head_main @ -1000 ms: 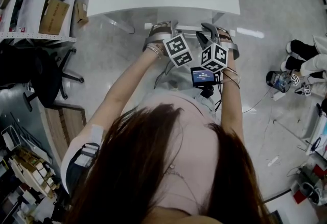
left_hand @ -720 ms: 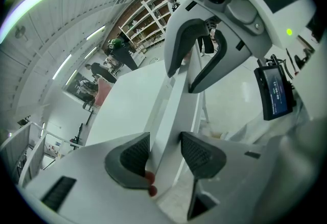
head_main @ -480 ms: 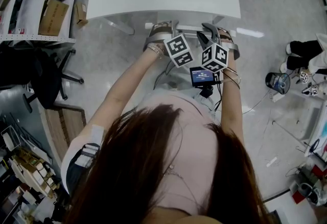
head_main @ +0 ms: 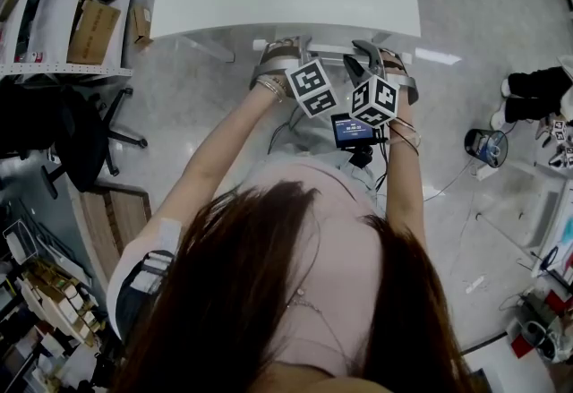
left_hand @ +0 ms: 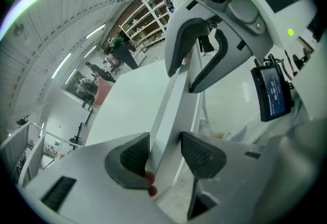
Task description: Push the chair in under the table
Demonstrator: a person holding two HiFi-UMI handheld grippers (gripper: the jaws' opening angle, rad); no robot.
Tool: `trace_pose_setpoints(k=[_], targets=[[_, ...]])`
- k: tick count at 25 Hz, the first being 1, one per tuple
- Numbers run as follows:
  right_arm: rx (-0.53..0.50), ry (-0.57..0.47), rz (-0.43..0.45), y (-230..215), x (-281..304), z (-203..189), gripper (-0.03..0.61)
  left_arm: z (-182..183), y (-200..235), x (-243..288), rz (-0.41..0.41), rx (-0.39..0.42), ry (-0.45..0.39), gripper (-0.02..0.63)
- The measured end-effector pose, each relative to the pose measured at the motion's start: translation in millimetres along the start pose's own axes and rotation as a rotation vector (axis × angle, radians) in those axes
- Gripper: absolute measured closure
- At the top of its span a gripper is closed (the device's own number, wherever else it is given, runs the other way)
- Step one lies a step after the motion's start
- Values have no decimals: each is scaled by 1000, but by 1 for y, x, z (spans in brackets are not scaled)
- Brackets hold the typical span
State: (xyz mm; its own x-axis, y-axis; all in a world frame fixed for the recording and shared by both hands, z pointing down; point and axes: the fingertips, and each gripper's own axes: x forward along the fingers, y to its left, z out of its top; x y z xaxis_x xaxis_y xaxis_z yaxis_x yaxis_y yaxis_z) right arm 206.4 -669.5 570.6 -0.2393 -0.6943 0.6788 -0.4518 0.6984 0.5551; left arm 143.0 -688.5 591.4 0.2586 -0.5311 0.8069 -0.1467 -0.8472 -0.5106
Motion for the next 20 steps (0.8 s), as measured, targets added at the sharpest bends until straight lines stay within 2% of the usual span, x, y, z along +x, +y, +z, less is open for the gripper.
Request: trace_pose_setpoints(k=[20], targets=[[-10, -8, 4, -27, 23, 2, 408, 4, 29, 21, -4, -5, 4, 417]])
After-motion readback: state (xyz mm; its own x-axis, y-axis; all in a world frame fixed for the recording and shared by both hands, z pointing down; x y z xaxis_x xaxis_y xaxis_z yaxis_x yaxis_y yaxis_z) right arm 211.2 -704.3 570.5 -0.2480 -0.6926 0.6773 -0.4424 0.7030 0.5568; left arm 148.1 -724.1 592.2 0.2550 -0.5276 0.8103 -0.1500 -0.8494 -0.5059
